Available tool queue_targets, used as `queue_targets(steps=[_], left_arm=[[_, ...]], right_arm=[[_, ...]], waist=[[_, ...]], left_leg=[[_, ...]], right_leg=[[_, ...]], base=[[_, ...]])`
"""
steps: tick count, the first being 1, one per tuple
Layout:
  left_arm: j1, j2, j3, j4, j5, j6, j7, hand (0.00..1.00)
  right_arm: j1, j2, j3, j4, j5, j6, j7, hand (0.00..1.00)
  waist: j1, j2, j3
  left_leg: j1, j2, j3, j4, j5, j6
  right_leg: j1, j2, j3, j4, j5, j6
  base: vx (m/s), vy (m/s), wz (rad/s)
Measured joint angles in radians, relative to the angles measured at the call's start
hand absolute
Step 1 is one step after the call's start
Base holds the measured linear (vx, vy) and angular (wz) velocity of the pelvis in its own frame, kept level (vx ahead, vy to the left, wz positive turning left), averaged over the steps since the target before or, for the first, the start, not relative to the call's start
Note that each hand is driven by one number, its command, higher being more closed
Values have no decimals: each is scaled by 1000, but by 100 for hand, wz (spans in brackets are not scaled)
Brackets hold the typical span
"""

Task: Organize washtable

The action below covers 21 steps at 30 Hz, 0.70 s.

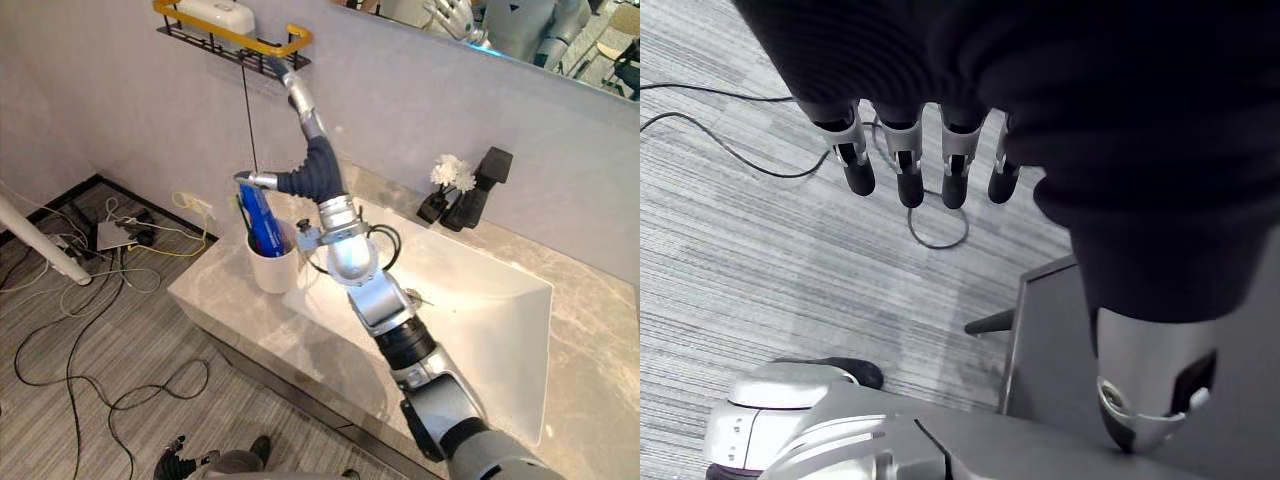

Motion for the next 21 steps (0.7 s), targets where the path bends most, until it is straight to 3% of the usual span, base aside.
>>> queue_targets(steps=[6,10,16,21], left_arm=[[-1,3,3,16,-3,-1,-8,0],[-7,7,4,32,-2,-1,-41,0],[-9,5,4,39,-2,-1,-58,0],[-24,-1,6,39,-3,-1,-74,0]], right_arm=[[60,-147,-233,-224,20,-60,20,0],[198,-209,-536,-333,20,-103,11,0],[401,-235,-1017,-350,31,-127,-69,0],[574,-183,-1223,-266,106,-142,-106,0]], waist=[[-44,-2,-1],[-85,0,-5],[-156,15,-35],[-208,28,-63]], left_leg=[[19,2,51,-10,-1,1],[33,3,98,-25,-2,3],[36,3,133,-43,-5,7],[25,3,165,-47,-9,12]], right_leg=[[-13,2,52,1,5,1],[-31,4,96,0,18,3],[-57,2,129,-2,22,8],[-88,5,165,-2,23,10]], base=[[-33,15,-25],[-39,22,-34],[-8,13,-20],[17,5,-21]])
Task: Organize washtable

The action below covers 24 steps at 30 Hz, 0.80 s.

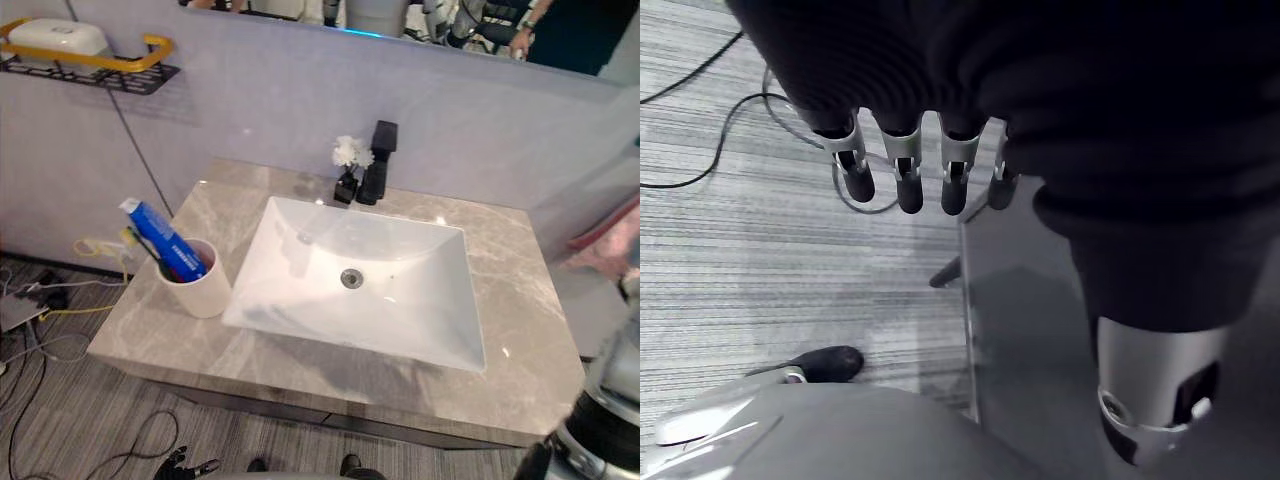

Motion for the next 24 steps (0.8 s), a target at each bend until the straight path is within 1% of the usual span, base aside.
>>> queue_targets(steps=[1,2,3,4,6,7,10,12,13,17,19,22,24], left_arm=[[-9,0,2,0,0,0,-4,0],[-12,-1,3,-1,0,0,-8,0],[-12,-2,7,-1,0,0,-16,0],[-12,-4,12,-1,1,0,-17,0],[-9,-19,37,-2,1,2,-18,0],[-9,-25,46,-3,0,3,-17,0],[-9,-57,96,-18,-2,7,-18,0],[-10,-79,136,-25,-3,26,-17,0],[-10,-86,151,-26,-3,29,-18,0],[-8,-98,171,-35,-27,36,-17,0],[-9,-99,170,-35,-35,39,-16,0],[-7,-104,168,-36,-45,41,-13,0],[-3,-108,168,-35,-46,45,-10,0]], right_arm=[[46,43,-23,25,11,6,-12,0],[71,67,-29,40,11,10,-17,0],[120,120,-30,59,8,30,-24,0],[145,146,-28,68,7,39,-29,0],[248,249,-24,107,-14,84,-36,0],[267,274,-22,120,-20,98,-37,0],[357,413,-11,160,-20,174,-58,0],[392,469,-7,160,-20,194,-76,0],[415,497,-7,160,-12,198,-81,0],[449,562,-6,167,90,196,-85,0],[458,569,-5,255,160,185,-86,0],[464,587,-3,369,249,183,-99,0],[468,589,-3,432,279,183,-103,0]], waist=[[-5,0,0],[-7,0,-1],[-10,0,-8],[-12,2,-12],[-25,11,-26],[-25,13,-27],[-25,30,-37],[-25,33,-39],[-25,41,-41],[-20,39,-38],[-5,39,-37],[2,46,-38],[2,52,-42]], left_leg=[[1,0,12,0,-3,0],[3,0,21,1,-7,1],[2,2,36,2,-12,0],[3,3,45,2,-15,0],[2,10,68,3,-25,0],[5,10,78,3,-28,0],[20,15,119,11,-44,1],[21,18,137,28,-57,1],[21,21,144,44,-69,1],[28,32,167,88,-104,-1],[40,34,185,88,-114,-2],[54,35,204,84,-124,-4],[57,34,209,83,-124,0]], right_leg=[[-4,2,10,0,0,0],[-11,4,17,0,1,0],[-18,7,35,-1,1,0],[-20,8,42,-1,1,0],[-36,10,59,-2,1,0],[-38,11,68,-1,1,0],[-33,11,95,3,1,0],[-31,11,97,5,1,0],[-26,11,96,6,1,0],[-5,14,94,10,-1,0],[2,13,95,25,-13,-3],[1,8,95,53,-35,-4],[-1,7,95,60,-37,-1]], base=[[4,-1,-21],[-14,7,-35],[-10,5,-36],[1,2,-35],[33,-11,-27],[51,-5,-34],[50,10,-33],[35,4,-20],[19,-1,-15],[-26,-8,-10],[-69,-11,-11],[-23,-2,-4],[26,9,-3]])
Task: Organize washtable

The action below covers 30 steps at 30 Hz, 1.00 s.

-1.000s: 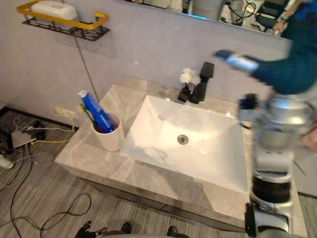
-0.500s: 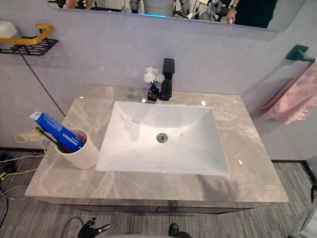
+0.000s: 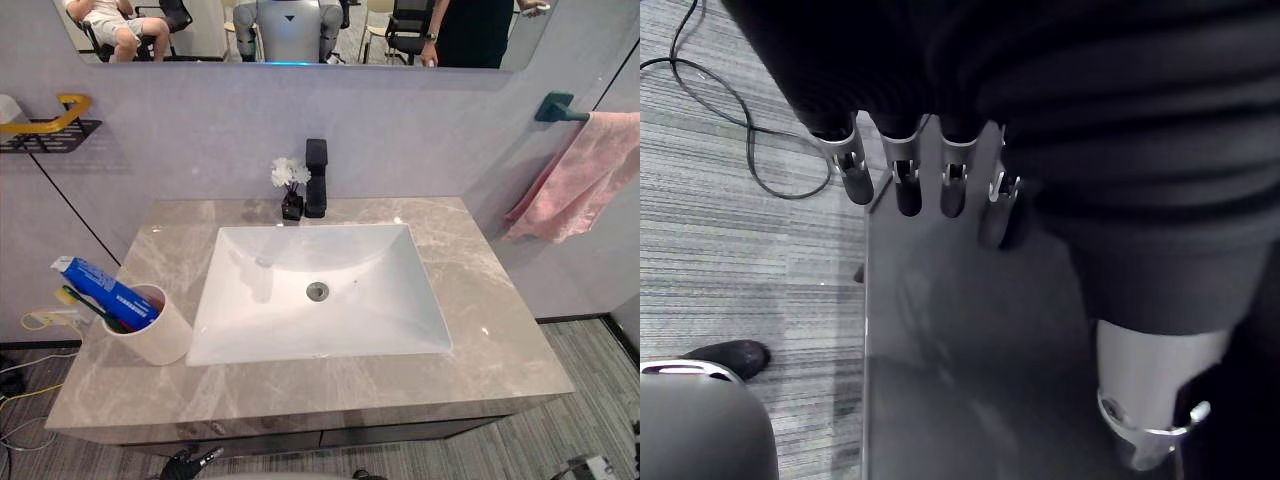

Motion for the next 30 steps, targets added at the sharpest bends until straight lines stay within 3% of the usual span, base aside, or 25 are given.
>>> queue_targets(steps=[6,9,19,23,30], left_arm=[[5,-1,-8,5,-37,3,19,0],[10,-1,-28,5,-57,4,21,0],[-2,15,-86,9,-58,-12,16,0],[-11,29,-111,32,-58,-19,6,0],[-42,52,-130,77,-56,-23,-8,0]], right_arm=[[-1,12,21,291,137,-16,14,0],[-12,7,106,475,202,-8,59,0],[-30,-14,325,662,86,97,290,0],[-32,-24,352,744,36,124,342,0],[-54,-30,451,897,0,127,394,0]], waist=[[11,8,-4],[29,10,-3],[59,10,-3],[60,8,-2],[58,-6,15]], left_leg=[[23,2,30,0,0,-1],[36,-1,47,-4,0,-3],[60,-10,26,-49,26,-6],[65,-15,-6,-76,44,-6],[64,-22,-64,-73,45,-5]], right_leg=[[14,-4,-38,11,-1,1],[22,-9,-57,14,-1,1],[40,-13,-100,7,-2,2],[57,-14,-131,-13,0,3],[94,-12,-169,-42,3,8]], base=[[44,2,-1],[-8,-2,-4],[-47,-23,5],[-19,-30,22],[4,-35,17]])
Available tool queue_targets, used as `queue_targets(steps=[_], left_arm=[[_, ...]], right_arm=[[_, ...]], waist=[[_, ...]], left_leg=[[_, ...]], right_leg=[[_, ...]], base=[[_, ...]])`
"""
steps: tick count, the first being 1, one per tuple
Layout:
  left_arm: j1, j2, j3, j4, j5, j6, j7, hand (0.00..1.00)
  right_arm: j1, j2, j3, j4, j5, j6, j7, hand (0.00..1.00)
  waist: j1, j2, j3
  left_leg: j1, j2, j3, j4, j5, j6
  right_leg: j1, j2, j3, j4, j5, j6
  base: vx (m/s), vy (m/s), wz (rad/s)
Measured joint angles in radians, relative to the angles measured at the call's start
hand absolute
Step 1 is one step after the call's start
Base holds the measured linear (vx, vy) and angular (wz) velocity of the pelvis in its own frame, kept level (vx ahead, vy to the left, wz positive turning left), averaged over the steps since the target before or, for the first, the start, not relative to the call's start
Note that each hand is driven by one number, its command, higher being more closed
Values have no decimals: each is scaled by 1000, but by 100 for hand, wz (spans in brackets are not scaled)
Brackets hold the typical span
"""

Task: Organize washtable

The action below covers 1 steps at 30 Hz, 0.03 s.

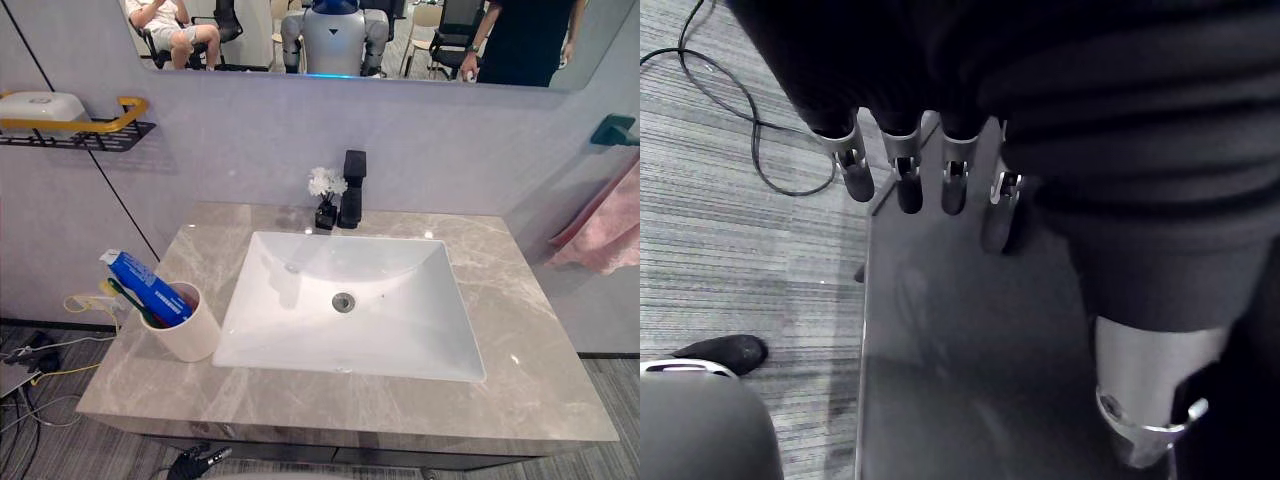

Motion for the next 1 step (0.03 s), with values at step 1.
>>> queue_targets(steps=[1], left_arm=[[-7,2,0,5,0,0,0,0]], right_arm=[[-2,-2,3,9,1,1,2,0]], waist=[[2,-2,1]], left_leg=[[0,-1,-3,0,0,0]], right_leg=[[3,0,-1,-4,1,1]], base=[[-1,-20,13]])
